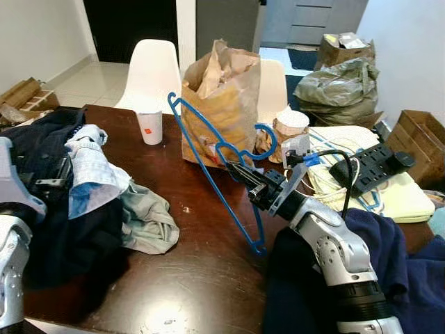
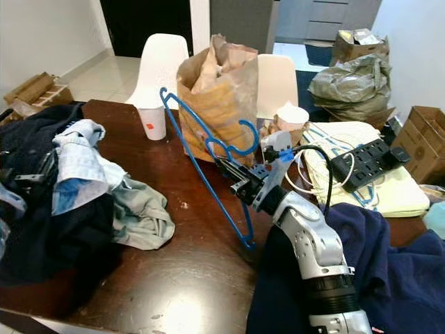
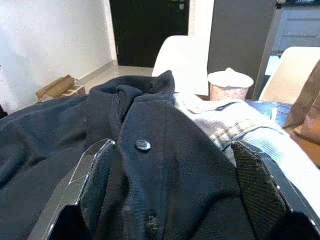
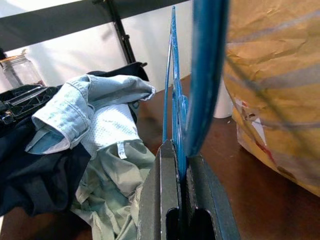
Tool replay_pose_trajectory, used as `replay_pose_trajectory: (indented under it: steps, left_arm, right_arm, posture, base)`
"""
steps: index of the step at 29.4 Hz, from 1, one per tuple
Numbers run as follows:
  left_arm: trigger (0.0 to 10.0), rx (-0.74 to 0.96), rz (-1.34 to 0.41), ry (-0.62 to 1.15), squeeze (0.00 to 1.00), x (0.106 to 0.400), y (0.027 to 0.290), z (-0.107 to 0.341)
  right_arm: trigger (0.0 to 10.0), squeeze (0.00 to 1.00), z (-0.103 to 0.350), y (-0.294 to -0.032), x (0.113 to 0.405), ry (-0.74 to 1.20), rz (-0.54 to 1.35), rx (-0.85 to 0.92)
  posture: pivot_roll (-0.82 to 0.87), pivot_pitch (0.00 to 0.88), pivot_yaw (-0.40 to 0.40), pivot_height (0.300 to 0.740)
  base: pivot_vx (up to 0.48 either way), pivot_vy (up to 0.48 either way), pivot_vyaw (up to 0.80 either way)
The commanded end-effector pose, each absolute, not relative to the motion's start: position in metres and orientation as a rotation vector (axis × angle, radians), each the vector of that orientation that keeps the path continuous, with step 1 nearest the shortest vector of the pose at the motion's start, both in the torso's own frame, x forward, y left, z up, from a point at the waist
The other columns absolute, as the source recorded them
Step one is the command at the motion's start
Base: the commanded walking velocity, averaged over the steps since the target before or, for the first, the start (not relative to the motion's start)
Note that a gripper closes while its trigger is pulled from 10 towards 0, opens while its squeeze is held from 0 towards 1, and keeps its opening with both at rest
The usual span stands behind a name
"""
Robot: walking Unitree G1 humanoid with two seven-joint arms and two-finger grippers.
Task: Hang hanger
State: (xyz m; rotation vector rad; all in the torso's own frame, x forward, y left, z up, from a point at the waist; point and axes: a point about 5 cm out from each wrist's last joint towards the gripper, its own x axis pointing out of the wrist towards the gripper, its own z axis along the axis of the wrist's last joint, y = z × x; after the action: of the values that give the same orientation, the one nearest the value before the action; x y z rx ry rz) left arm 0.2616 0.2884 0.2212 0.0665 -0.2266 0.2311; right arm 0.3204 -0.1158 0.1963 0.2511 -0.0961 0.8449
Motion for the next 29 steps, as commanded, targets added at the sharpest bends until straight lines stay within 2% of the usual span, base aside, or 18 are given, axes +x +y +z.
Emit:
replay_pose_trajectory:
  steps: [1, 18, 23, 29]
  left_arm:
    - [10.0, 0.06, 0.221, -0.208, 0.0, 0.262, 0.284, 0.213]
    - [10.0, 0.031, 0.293, -0.152, 0.0, 0.248, 0.28, 0.188]
    - [10.0, 0.05, 0.399, -0.238, 0.0, 0.239, 0.293, 0.201]
    - [10.0, 0.035, 0.367, -0.403, 0.0, 0.234, 0.286, 0.226]
  right_arm:
    - [10.0, 0.0, 0.204, -0.114, 0.32, -0.128, 0.861, 0.228]
    - [10.0, 0.0, 0.202, -0.115, 0.32, -0.121, 0.861, 0.22]
    - [10.0, 0.0, 0.201, -0.114, 0.32, -0.119, 0.866, 0.227]
    - [10.0, 0.0, 0.201, -0.114, 0.319, -0.121, 0.869, 0.233]
  posture:
    - [-0.03, 0.054, -0.024, 0.74]
    - [-0.02, 0.059, -0.02, 0.74]
    - [-0.02, 0.058, -0.019, 0.74]
    - [-0.01, 0.062, -0.018, 0.74]
  base:
    - [0.0, 0.0, 0.0]
    - [0.0, 0.0, 0.0]
    - [0.0, 0.0, 0.0]
    - [0.0, 0.0, 0.0]
